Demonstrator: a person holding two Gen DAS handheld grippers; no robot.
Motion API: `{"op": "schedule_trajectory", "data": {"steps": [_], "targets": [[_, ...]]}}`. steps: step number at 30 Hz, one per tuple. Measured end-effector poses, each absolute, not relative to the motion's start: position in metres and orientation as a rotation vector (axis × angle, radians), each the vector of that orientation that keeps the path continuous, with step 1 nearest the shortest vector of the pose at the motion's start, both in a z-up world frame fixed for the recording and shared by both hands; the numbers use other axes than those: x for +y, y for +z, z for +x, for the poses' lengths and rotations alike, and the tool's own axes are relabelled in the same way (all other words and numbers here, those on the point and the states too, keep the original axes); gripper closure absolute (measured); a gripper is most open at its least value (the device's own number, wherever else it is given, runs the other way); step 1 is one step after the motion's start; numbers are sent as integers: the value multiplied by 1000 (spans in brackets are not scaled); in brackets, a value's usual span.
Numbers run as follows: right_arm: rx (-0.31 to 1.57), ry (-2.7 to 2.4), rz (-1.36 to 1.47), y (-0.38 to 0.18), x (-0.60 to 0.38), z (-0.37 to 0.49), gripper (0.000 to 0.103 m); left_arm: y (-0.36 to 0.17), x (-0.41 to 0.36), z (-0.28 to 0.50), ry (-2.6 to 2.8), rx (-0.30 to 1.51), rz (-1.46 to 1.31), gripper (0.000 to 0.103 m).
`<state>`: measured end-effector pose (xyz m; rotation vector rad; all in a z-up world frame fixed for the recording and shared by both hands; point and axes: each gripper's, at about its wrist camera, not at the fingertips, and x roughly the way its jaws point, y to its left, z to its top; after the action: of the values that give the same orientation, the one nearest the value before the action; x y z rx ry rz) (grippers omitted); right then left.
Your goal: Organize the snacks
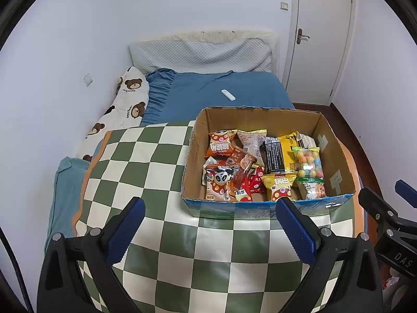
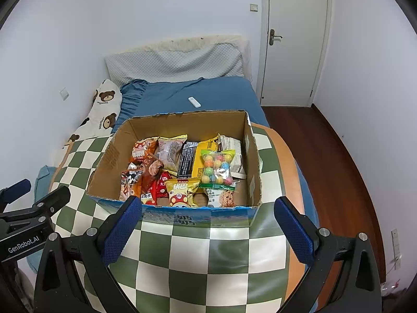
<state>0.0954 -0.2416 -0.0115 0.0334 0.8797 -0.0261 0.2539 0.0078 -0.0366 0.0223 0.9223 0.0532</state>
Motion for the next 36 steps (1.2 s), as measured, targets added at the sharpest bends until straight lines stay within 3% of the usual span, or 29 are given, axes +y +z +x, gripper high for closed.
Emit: {"op": "schedule_trajectory", "data": {"steps": [36], "targets": [[867, -25, 38, -3, -237, 88, 0, -32, 1, 251, 34, 919, 28, 0]]}}
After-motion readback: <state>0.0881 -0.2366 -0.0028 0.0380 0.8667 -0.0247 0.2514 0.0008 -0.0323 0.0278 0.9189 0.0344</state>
